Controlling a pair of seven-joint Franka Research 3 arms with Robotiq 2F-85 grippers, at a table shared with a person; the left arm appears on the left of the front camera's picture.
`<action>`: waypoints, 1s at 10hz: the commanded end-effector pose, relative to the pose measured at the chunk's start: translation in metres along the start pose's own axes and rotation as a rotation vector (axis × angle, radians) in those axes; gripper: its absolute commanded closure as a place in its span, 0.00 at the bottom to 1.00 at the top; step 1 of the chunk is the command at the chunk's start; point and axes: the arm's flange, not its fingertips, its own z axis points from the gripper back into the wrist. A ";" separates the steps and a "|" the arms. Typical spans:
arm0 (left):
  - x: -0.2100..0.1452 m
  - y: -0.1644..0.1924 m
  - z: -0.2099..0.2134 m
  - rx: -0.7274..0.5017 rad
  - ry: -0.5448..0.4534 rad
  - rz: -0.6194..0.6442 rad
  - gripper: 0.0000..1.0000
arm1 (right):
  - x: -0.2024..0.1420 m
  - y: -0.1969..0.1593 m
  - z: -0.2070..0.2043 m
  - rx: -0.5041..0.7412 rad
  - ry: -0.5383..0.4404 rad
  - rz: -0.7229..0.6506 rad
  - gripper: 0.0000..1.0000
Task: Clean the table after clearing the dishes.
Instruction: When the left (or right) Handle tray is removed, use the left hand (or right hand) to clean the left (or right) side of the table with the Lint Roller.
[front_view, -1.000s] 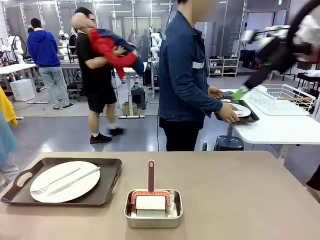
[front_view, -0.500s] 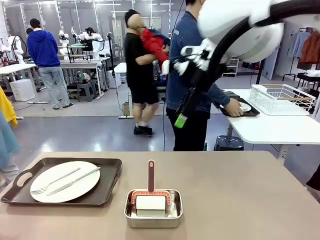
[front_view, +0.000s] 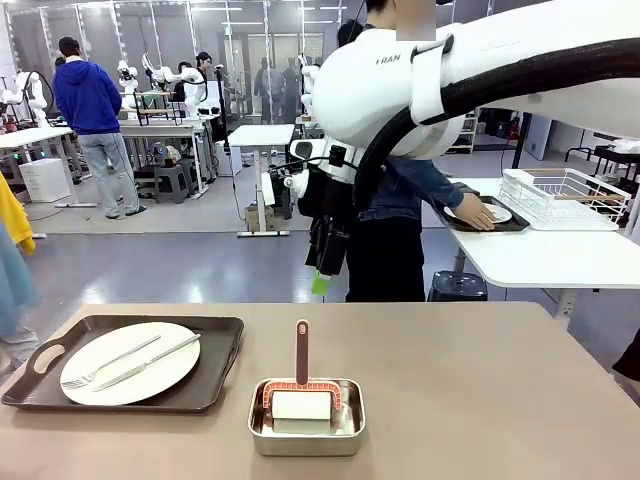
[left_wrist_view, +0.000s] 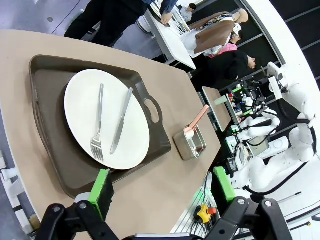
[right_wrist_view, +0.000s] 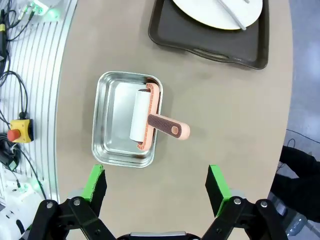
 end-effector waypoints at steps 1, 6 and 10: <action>-0.001 -0.001 0.003 0.003 0.002 -0.001 0.00 | -0.002 0.001 0.005 -0.002 -0.009 -0.009 0.00; -0.001 -0.001 0.003 0.003 0.002 -0.001 0.00 | -0.002 0.001 0.005 -0.002 -0.009 -0.009 0.00; -0.001 -0.001 0.003 0.003 0.002 -0.001 0.00 | 0.031 -0.020 -0.008 0.102 0.057 0.007 0.00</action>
